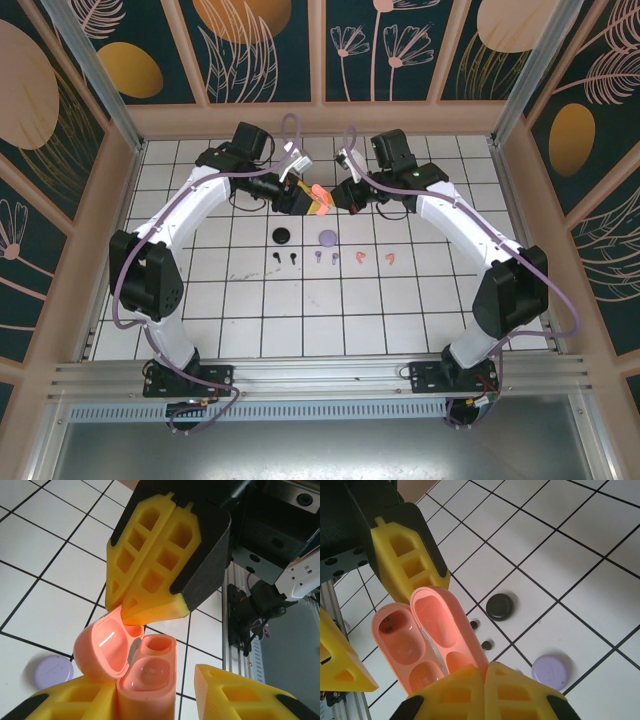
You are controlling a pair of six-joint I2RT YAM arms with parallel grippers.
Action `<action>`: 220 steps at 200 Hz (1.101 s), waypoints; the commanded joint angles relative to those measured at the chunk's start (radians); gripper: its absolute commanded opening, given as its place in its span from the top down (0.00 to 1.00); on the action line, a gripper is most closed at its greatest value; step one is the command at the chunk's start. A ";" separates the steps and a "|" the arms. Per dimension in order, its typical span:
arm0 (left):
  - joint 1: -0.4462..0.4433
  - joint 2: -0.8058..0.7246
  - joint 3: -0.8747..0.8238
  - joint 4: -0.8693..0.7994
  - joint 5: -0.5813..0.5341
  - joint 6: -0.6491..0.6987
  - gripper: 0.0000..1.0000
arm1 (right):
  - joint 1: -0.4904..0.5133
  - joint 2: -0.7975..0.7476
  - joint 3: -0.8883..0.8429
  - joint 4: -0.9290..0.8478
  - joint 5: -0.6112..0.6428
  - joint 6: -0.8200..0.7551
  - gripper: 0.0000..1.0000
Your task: Insert wireless bluetooth earbuds into charging case
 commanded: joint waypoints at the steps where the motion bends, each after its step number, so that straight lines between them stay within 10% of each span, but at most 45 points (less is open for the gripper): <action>1: -0.007 -0.019 -0.015 -0.015 0.039 0.034 0.60 | 0.007 0.010 0.033 -0.008 0.008 -0.021 1.00; 128: -0.011 -0.044 -0.086 0.129 0.055 -0.043 1.00 | 0.009 -0.006 0.039 0.040 0.008 0.023 1.00; 175: -0.010 -0.196 -0.332 0.607 -0.052 -0.335 1.00 | -0.035 -0.083 -0.001 0.110 0.023 0.109 0.42; 220: -0.010 -0.367 -0.565 1.008 -0.287 -0.519 1.00 | -0.149 -0.275 -0.201 0.222 0.073 0.303 0.27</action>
